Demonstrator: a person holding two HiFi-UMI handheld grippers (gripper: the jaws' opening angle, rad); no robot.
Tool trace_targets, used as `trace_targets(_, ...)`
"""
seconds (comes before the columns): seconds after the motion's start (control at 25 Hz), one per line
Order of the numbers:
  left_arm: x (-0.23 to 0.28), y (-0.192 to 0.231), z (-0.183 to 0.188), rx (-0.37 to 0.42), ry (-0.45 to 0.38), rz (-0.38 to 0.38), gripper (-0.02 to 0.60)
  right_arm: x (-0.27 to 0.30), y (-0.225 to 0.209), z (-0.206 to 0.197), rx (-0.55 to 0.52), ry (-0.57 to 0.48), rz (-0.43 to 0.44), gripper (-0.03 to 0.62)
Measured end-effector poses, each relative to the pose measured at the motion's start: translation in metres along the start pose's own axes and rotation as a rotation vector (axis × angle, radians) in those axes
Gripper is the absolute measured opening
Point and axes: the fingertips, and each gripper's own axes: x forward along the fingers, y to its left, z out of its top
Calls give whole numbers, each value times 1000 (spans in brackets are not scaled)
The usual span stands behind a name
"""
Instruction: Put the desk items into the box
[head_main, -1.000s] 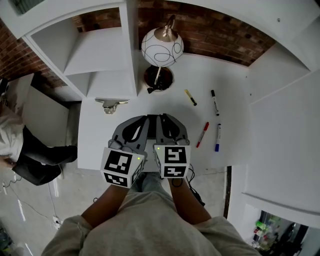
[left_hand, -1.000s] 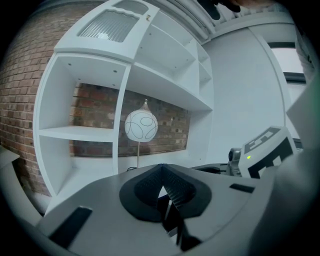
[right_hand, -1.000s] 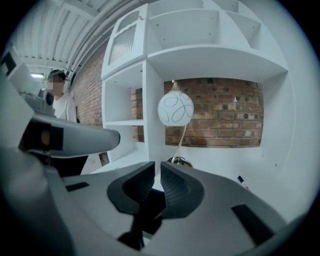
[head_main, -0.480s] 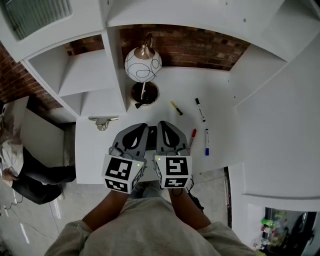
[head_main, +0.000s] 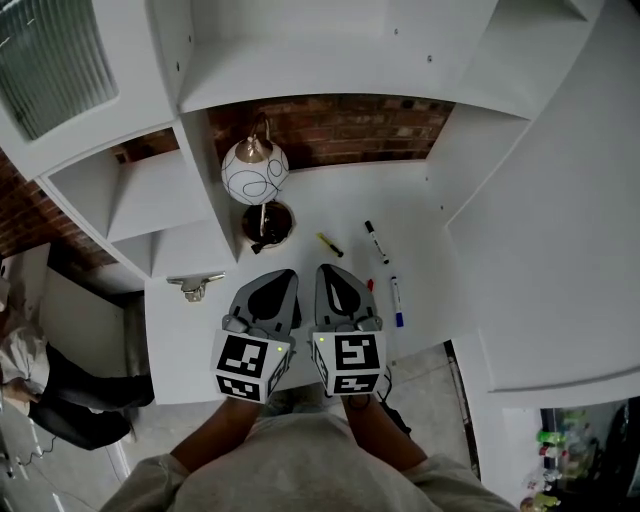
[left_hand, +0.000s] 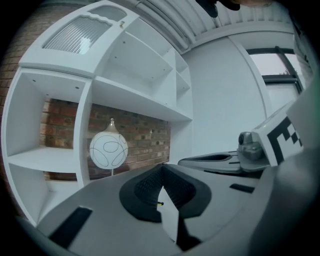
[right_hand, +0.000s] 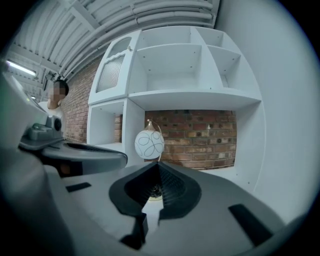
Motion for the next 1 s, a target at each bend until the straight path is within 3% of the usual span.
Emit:
trace_targets(0.6,40,-69,10,32,-8,-169,8,-45,-75,3,16,-5,-173,17)
trace_targets(1.0,59,-107,-12,25,20,-237,8,-66,-110,-25,46,29,-246,17)
